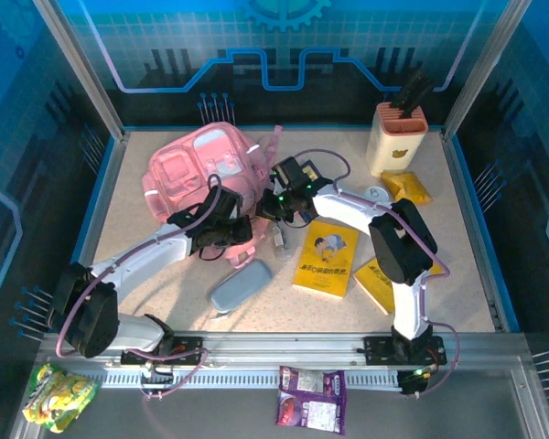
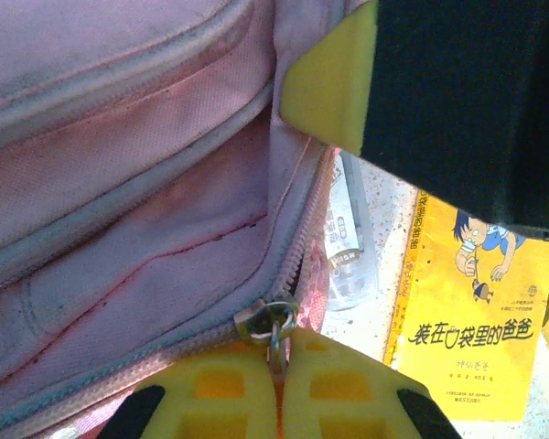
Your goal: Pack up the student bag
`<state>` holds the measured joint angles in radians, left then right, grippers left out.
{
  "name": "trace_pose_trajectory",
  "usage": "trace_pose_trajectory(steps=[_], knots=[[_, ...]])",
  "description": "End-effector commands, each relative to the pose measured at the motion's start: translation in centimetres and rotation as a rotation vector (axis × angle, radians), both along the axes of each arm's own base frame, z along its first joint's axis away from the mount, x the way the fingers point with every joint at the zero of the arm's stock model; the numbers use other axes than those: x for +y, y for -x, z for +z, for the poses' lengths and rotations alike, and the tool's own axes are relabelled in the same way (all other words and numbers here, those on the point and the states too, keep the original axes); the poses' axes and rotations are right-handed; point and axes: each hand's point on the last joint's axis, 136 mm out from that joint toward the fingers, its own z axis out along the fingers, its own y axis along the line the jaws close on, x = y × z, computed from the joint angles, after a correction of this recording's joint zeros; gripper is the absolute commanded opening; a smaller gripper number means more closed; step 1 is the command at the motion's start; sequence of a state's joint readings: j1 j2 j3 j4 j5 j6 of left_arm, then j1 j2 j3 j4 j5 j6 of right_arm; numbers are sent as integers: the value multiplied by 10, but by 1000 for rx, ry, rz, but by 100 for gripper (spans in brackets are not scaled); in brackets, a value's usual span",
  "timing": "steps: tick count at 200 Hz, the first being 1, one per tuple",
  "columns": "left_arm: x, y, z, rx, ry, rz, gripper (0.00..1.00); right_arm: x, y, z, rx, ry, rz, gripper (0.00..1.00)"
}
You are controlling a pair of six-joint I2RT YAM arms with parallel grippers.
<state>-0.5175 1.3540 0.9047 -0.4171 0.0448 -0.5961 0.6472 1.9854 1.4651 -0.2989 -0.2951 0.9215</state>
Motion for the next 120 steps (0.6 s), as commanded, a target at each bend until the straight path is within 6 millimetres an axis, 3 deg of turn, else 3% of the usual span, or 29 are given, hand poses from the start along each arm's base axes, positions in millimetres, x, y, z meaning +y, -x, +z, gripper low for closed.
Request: trace_pose_trajectory(steps=[1,85,120], knots=[[5,16,16,-28,6,-25,0,-9,-33,10,-132,38,-17,0],[60,56,-13,74,-82,93,0,-42,-79,28,-253,91,30,0],[69,59,-18,88,-73,124,0,-46,-97,28,-255,95,38,0]])
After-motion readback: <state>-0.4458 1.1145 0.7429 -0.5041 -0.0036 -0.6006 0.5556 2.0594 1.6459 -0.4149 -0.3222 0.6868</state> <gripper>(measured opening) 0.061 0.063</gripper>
